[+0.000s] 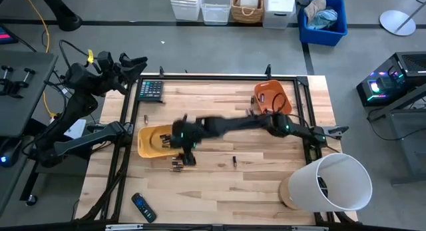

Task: Sort batteries
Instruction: Put the black battery into the yellow bin

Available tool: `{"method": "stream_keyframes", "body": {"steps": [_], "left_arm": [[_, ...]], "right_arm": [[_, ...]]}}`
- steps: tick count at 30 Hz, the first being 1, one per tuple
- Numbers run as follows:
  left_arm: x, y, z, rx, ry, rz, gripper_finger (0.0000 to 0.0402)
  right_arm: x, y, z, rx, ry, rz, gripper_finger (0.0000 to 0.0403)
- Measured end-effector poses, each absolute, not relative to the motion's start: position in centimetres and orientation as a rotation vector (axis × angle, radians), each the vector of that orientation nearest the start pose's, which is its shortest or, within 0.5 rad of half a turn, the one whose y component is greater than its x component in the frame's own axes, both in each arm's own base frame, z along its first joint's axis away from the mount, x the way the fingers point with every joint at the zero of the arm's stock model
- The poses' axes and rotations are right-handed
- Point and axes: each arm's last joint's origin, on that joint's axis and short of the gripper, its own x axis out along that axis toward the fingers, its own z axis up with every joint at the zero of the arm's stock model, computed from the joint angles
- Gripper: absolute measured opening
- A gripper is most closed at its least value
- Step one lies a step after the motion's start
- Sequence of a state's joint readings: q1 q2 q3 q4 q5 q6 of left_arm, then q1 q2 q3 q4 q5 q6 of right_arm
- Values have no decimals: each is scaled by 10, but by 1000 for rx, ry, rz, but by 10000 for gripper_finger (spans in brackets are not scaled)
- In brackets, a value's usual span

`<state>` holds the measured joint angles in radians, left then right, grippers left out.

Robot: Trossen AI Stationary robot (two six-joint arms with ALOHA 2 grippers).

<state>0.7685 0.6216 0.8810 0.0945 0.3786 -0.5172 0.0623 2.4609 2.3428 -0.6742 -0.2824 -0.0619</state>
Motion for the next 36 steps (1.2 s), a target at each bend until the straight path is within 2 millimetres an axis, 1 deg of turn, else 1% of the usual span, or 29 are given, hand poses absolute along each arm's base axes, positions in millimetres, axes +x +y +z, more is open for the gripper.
{"method": "stream_keyframes", "body": {"steps": [2,4,10,12,15,18,22,27,32,36], "left_arm": [[91,73,409,-311,-370,305,147],[91,73,409,-313,-369,306,147],[91,74,409,-322,-368,305,147],[91,74,409,-322,-369,305,147],[91,74,409,-331,-370,304,147],[91,74,408,-333,-368,304,147],[92,74,407,-348,-355,308,147],[93,75,403,-428,-332,309,147],[93,75,401,-449,-312,314,147],[94,76,401,-449,-312,314,147]], "right_arm": [[543,62,219,-18,799,340,219],[547,78,208,-38,788,310,219],[549,112,169,-13,853,277,216],[549,121,161,-5,860,272,209],[550,132,158,-4,831,250,196],[550,138,152,-15,831,239,186],[552,137,139,-27,845,192,181],[554,136,133,11,838,136,181],[553,138,123,-8,867,135,179],[551,143,113,2,901,106,155]]}}
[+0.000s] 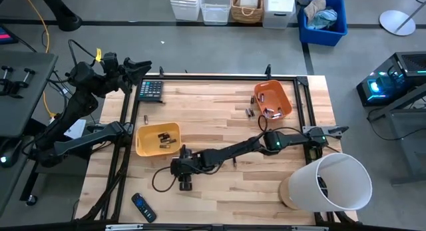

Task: Sort batteries
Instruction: Put the black battery into the yellow bin, then put the silver battery into the orange bin

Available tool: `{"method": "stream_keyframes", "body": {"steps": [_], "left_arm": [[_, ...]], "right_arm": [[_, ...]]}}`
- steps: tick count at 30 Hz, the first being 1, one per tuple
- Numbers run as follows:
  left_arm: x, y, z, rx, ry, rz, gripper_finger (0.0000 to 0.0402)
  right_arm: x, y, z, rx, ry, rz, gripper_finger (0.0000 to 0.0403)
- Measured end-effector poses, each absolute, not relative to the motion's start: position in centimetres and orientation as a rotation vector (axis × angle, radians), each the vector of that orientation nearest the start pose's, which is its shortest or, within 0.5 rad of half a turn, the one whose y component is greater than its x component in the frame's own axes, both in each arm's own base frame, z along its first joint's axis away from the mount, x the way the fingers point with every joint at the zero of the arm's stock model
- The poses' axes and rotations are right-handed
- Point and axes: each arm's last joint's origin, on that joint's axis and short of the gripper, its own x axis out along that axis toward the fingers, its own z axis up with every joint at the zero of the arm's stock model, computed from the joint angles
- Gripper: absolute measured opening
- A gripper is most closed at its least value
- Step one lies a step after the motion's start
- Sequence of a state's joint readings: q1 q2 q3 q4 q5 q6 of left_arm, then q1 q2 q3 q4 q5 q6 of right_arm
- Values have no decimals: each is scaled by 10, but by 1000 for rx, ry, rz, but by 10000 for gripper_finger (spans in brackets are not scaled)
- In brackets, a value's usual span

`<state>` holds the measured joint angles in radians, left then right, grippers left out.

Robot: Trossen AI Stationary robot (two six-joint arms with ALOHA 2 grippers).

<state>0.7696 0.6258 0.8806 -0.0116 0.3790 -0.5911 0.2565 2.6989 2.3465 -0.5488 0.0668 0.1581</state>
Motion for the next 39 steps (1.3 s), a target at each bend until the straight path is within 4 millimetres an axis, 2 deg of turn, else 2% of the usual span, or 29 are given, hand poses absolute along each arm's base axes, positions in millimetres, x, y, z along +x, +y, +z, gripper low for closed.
{"method": "stream_keyframes", "body": {"steps": [3,6,11,14,16,17,18,20,23,25,28,32,34,39], "left_arm": [[93,76,401,-447,-314,314,147],[93,75,402,-443,-322,312,147],[93,75,403,-435,-334,310,147],[93,75,403,-434,-338,315,147],[93,75,403,-434,-338,315,147],[93,75,403,-433,-339,315,147],[93,75,403,-433,-339,315,147],[93,76,403,-433,-339,316,147],[93,76,403,-433,-339,316,147],[93,76,403,-435,-336,317,147],[93,76,403,-435,-336,317,147],[94,76,403,-437,-333,317,147],[94,77,403,-437,-333,317,147],[94,77,403,-437,-333,317,147]], "right_arm": [[549,144,108,43,929,67,113],[547,143,112,92,954,43,40],[540,139,146,51,955,89,36],[540,124,191,-45,836,57,36],[542,102,229,-76,717,9,36],[544,92,244,-75,650,-7,36],[547,82,250,-77,613,-24,36],[552,61,249,-66,582,-62,36],[563,39,220,-25,615,-70,40],[567,27,214,16,609,-43,57],[568,19,218,49,583,-57,94],[569,18,198,69,645,-96,148],[569,19,199,85,637,-104,172],[554,10,230,133,691,-54,209]]}}
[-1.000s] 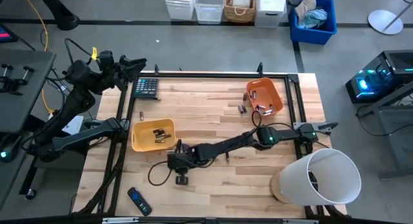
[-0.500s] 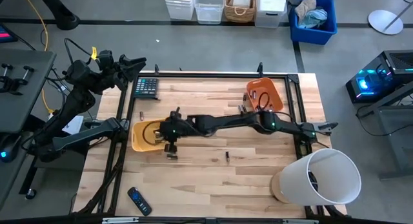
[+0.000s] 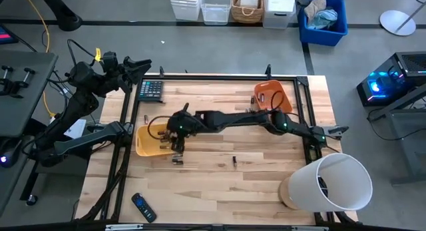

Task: Sort batteries
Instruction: Put the silver battery into the orange bin

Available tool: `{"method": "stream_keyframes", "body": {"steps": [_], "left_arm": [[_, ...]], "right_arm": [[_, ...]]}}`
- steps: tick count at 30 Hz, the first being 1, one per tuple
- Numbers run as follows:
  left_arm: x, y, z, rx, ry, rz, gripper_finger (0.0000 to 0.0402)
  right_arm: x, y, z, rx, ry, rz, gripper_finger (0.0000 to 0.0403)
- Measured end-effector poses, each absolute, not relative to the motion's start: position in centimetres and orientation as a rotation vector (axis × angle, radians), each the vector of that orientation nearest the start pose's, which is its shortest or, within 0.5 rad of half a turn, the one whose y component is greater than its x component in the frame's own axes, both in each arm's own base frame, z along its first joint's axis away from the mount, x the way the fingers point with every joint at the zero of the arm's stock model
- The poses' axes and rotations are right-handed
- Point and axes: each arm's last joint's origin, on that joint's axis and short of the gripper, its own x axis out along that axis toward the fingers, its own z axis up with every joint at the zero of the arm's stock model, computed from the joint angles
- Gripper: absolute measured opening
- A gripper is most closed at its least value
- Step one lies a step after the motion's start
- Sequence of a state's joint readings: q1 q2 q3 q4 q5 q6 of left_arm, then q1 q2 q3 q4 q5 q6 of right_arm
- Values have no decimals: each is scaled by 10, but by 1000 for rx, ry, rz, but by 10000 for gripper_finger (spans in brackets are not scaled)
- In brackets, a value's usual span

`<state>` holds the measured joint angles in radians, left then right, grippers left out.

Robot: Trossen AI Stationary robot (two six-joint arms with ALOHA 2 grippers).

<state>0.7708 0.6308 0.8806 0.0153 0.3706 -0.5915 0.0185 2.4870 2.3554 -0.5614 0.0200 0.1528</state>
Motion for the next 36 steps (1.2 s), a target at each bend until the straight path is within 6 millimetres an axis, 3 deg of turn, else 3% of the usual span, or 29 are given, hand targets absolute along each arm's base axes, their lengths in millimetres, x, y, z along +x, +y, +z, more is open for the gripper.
{"method": "stream_keyframes", "body": {"steps": [3,7,9,13,17,21,23,27,36], "left_arm": [[95,77,403,-437,-333,317,147],[98,80,402,-442,-326,319,147],[100,82,400,-451,-316,320,147],[109,88,396,-495,-268,268,147],[118,92,391,-517,-203,195,147],[128,98,385,-523,-166,188,147],[133,103,382,-520,-151,212,147],[145,116,375,-525,-142,266,147],[175,137,362,-644,-150,256,147]], "right_arm": [[537,2,251,101,768,-55,211],[503,-14,297,5,856,-115,210],[485,-24,307,-16,943,-155,210],[448,-52,294,4,1157,-260,210],[392,-71,284,159,1178,-413,210],[329,-77,242,468,1196,-664,210],[308,-81,224,635,1186,-770,210],[297,-92,196,705,1176,-855,205],[305,-122,167,665,1233,-928,189]]}}
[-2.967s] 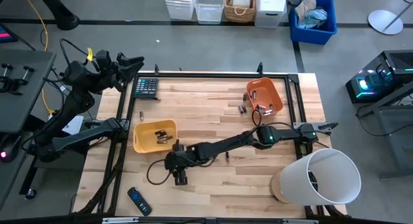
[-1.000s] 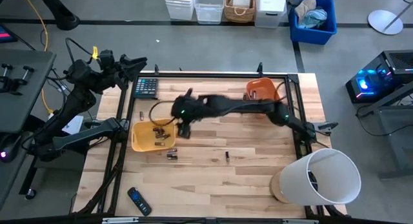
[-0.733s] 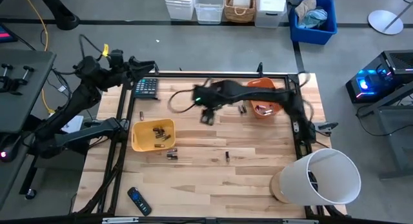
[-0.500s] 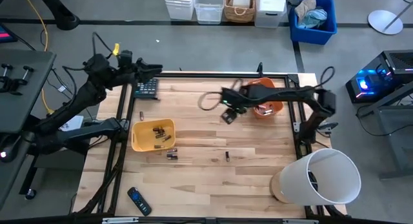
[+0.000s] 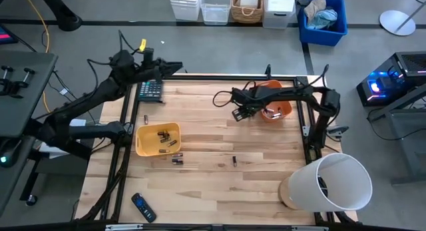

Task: Sort batteries
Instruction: Put the silver battery into the orange bin

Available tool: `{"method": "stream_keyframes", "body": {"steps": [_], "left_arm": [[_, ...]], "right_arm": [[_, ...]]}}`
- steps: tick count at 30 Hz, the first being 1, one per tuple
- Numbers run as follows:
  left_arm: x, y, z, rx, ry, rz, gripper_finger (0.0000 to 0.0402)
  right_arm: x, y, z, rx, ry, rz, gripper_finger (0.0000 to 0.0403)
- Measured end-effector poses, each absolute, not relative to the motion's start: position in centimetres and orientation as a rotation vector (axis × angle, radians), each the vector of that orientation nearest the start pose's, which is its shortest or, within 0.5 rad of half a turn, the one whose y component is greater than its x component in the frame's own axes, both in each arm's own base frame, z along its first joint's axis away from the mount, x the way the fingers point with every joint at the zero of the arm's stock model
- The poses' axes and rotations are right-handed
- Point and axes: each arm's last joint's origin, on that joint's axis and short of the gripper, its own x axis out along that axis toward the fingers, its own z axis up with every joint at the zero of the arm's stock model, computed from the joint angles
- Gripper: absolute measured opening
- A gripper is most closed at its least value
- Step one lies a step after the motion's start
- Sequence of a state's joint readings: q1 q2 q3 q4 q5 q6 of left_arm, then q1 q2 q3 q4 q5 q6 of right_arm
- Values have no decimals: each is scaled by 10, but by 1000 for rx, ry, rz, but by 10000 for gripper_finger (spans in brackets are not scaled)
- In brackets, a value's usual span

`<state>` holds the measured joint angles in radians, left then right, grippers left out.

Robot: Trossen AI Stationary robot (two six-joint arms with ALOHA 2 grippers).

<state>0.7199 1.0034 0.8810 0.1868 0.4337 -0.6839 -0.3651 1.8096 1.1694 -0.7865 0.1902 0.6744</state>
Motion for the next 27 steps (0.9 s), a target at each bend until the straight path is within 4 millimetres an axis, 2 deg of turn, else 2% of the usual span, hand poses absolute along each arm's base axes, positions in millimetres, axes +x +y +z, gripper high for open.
{"method": "stream_keyframes", "body": {"steps": [6,10,16,19,22,24,27], "left_arm": [[184,141,357,-684,-147,241,147],[184,142,359,-673,-166,241,147],[184,141,359,-652,-164,245,147],[183,142,359,-646,-163,247,147],[181,143,360,-643,-168,249,147],[179,144,361,-630,-174,254,147],[178,146,361,-598,-174,267,147]], "right_arm": [[308,-123,155,652,1274,-901,166],[312,-123,148,652,1271,-898,143],[316,-123,126,693,1338,-916,115],[318,-121,123,709,1342,-883,94],[324,-114,138,668,1299,-874,38],[329,-111,156,670,1261,-820,32],[324,-115,206,669,1134,-868,37]]}}
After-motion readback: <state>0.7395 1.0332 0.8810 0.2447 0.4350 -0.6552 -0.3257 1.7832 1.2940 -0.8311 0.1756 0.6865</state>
